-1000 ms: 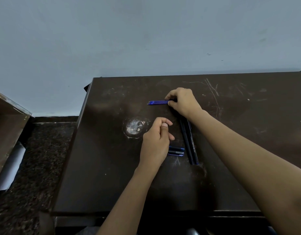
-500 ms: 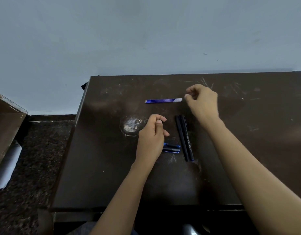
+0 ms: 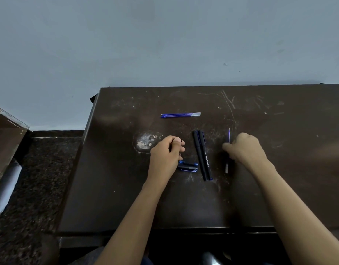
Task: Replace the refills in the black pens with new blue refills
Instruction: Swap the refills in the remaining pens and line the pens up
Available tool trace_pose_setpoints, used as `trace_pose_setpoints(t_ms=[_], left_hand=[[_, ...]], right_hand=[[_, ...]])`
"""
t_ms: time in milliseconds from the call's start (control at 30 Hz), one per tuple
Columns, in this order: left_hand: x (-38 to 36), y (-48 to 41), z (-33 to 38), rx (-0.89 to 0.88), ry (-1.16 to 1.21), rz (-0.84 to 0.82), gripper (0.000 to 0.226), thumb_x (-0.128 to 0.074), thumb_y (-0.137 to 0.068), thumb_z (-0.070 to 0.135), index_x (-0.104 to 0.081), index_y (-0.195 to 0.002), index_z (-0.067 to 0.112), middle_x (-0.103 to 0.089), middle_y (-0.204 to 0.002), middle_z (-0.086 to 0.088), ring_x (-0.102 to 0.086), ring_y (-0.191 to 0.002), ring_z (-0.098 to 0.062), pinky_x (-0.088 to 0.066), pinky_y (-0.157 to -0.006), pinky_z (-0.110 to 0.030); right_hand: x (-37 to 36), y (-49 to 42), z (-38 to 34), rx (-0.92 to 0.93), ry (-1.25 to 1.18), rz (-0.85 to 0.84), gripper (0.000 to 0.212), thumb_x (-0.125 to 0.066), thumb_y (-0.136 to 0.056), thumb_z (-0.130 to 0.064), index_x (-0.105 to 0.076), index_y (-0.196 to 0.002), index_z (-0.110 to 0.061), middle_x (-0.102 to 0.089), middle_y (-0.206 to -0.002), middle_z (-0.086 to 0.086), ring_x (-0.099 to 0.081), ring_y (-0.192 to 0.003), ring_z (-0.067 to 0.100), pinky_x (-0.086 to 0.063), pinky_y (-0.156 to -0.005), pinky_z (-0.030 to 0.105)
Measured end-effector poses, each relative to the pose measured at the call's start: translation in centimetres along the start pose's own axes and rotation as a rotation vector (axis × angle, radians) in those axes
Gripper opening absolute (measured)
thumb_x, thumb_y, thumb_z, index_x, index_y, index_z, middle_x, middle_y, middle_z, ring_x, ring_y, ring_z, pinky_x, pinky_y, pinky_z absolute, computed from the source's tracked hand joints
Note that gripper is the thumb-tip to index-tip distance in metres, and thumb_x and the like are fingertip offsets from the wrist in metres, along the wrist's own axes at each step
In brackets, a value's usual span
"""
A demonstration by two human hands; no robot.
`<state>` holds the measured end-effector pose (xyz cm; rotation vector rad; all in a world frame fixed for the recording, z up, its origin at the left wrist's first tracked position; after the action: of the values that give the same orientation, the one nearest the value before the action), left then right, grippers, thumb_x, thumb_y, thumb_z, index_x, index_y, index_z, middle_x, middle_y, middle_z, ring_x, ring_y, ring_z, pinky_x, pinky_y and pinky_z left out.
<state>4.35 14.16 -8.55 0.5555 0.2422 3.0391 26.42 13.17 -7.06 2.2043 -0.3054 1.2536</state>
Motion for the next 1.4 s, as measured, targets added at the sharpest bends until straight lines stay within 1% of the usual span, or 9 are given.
trace_pose_setpoints(t_ms=[100,167,367,567,667,833,933,1000,1400], left_hand=[[-0.2,0.0,-0.2,0.017,0.045,-0.045,0.027,-0.046,-0.098,0.027,-0.066,-0.081,0.027,-0.07,-0.073,0.009,-0.056,-0.05,0.005,-0.042,-0.052,-0.005],[-0.4,-0.1,0.0,0.014,0.09,-0.081,0.029,-0.045,-0.098,0.029,-0.068,-0.081,0.029,-0.071,-0.073,0.008,-0.055,-0.051,0.003,-0.043,-0.054,-0.007],[-0.7,0.0,0.7,-0.066,0.166,-0.129,0.031,-0.044,-0.099,0.031,-0.069,-0.081,0.03,-0.071,-0.073,0.007,-0.055,-0.055,-0.002,-0.044,-0.057,-0.014],[-0.6,-0.1,0.8,-0.092,0.149,-0.153,0.03,-0.043,-0.1,0.03,-0.07,-0.086,0.026,-0.071,-0.074,0.005,-0.055,-0.057,-0.001,-0.044,-0.057,-0.015],[-0.7,0.0,0.8,-0.115,0.131,-0.153,0.03,-0.043,-0.099,0.029,-0.07,-0.087,0.023,-0.071,-0.073,0.008,-0.055,-0.056,0.003,-0.043,-0.056,-0.011],[0.5,-0.5,0.3,-0.108,0.125,0.041,0.031,-0.042,-0.098,0.03,-0.067,-0.079,0.031,-0.067,-0.068,0.013,-0.051,-0.057,0.005,-0.039,-0.06,-0.018],[1.0,-0.7,0.1,-0.116,0.112,0.089,0.027,-0.04,-0.099,0.032,-0.065,-0.089,0.033,-0.067,-0.068,0.015,-0.046,-0.052,0.0,-0.038,-0.056,-0.021],[0.8,-0.8,0.1,-0.128,0.114,0.075,0.022,-0.04,-0.099,0.031,-0.062,-0.098,0.031,-0.068,-0.068,0.015,-0.042,-0.048,-0.002,-0.037,-0.051,-0.018],[0.9,-0.8,-0.1,-0.173,0.046,0.077,0.019,-0.043,-0.1,0.027,-0.06,-0.104,0.034,-0.067,-0.069,0.018,-0.043,-0.047,0.001,-0.036,-0.05,-0.011]], right_hand=[[-0.1,1.7,-2.3,0.13,-0.617,-0.023,0.016,-0.05,-0.087,-0.011,-0.054,-0.075,-0.003,-0.067,-0.063,0.007,-0.062,-0.048,0.013,-0.049,-0.047,0.022],[0.3,2.7,-3.8,0.209,-0.966,-0.007,0.013,-0.047,-0.092,-0.01,-0.052,-0.081,-0.005,-0.067,-0.066,0.007,-0.063,-0.049,0.013,-0.052,-0.049,0.022],[0.0,4.1,-5.5,0.321,-1.173,0.038,0.01,-0.044,-0.096,-0.007,-0.053,-0.092,-0.009,-0.067,-0.077,0.008,-0.067,-0.063,0.014,-0.055,-0.058,0.023],[-1.0,4.0,-5.8,0.386,-1.031,-0.017,0.01,-0.048,-0.093,-0.008,-0.057,-0.089,-0.01,-0.07,-0.077,0.007,-0.068,-0.065,0.019,-0.055,-0.062,0.026],[-2.2,4.1,-6.4,0.442,-0.731,-0.068,0.011,-0.056,-0.087,-0.012,-0.064,-0.08,-0.016,-0.069,-0.073,0.001,-0.066,-0.069,0.014,-0.056,-0.069,0.03],[-3.1,4.2,-6.6,0.522,-0.381,-0.001,0.016,-0.063,-0.084,-0.014,-0.068,-0.098,-0.021,-0.067,-0.084,-0.007,-0.062,-0.077,0.008,-0.049,-0.071,0.014],[-4.1,4.6,-7.0,0.609,-0.027,-0.054,0.016,-0.064,-0.083,-0.015,-0.068,-0.096,-0.023,-0.068,-0.092,0.002,-0.064,-0.086,0.021,-0.053,-0.081,0.035],[-5.0,4.9,-7.1,0.622,0.1,-0.116,0.015,-0.063,-0.084,-0.017,-0.068,-0.096,-0.025,-0.069,-0.095,0.004,-0.064,-0.092,0.026,-0.054,-0.08,0.039],[-6.2,5.4,-7.8,0.732,0.308,-0.096,0.02,-0.051,-0.092,-0.017,-0.061,-0.108,-0.012,-0.06,-0.108,0.007,-0.056,-0.104,0.026,-0.053,-0.083,0.043]])
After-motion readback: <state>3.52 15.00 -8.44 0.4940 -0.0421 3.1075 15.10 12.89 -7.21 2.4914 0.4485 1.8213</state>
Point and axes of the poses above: each hand's wrist, its own y-axis away from the middle knuckle, its own x-axis out of the back of the hand, z = x × y, the point moved 6 cm from there along -y, towards the middle knuckle
